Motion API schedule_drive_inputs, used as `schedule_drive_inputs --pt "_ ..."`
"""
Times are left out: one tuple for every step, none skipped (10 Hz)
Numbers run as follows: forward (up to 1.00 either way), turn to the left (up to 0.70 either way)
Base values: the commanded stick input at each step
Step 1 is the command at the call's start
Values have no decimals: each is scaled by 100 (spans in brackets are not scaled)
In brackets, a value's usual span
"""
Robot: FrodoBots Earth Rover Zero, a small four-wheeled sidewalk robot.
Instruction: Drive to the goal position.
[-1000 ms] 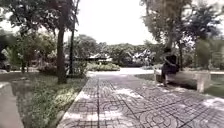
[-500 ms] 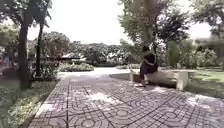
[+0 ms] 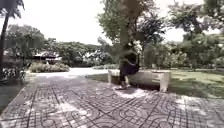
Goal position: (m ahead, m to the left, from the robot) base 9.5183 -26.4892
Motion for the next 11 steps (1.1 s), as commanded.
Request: schedule_drive_inputs --pt "70 5" --pt "9 0" --pt "0 0" --pt "0 0" --pt "0 0" --pt "0 0" --pt "0 0" --pt "0 0" --pt "0 0" --pt "0 0" --pt "0 0"
